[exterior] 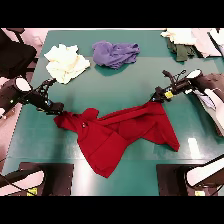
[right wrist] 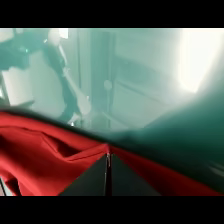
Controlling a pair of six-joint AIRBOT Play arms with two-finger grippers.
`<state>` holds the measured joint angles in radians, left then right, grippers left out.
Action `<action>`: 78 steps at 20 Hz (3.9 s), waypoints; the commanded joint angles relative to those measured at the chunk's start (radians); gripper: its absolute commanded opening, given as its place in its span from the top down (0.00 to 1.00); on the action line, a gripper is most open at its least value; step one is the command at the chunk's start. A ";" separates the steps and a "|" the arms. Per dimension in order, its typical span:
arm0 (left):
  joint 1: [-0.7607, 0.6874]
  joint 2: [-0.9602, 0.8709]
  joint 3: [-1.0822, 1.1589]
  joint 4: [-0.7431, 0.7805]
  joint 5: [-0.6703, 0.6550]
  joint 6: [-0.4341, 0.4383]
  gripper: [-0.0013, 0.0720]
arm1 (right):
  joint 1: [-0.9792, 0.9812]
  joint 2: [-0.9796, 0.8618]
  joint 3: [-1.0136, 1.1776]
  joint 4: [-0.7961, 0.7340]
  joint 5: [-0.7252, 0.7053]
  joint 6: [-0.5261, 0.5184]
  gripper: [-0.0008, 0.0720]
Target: Fold the shirts.
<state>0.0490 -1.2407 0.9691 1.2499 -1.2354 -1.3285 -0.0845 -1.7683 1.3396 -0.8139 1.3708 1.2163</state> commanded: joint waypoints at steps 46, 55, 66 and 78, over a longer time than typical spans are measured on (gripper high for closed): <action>0.000 0.012 0.896 -0.082 0.181 0.081 0.95 | -0.067 0.832 0.001 -0.081 -0.518 -0.046 0.96; 0.001 0.257 1.091 -0.081 -0.090 0.047 0.95 | -0.069 1.251 0.115 -0.430 -0.377 0.255 0.96; 0.000 0.357 0.941 -0.157 -0.083 -0.060 0.95 | -0.068 0.792 0.497 -0.488 0.146 0.311 0.96; -0.058 -0.279 0.457 -0.422 0.378 0.128 0.95 | -0.069 -0.044 0.563 -0.492 -0.087 0.311 0.96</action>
<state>0.0116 -1.3788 1.4578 0.8471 -1.0805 -1.2411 -0.1532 -1.6474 1.8038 -1.3037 1.3045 1.4784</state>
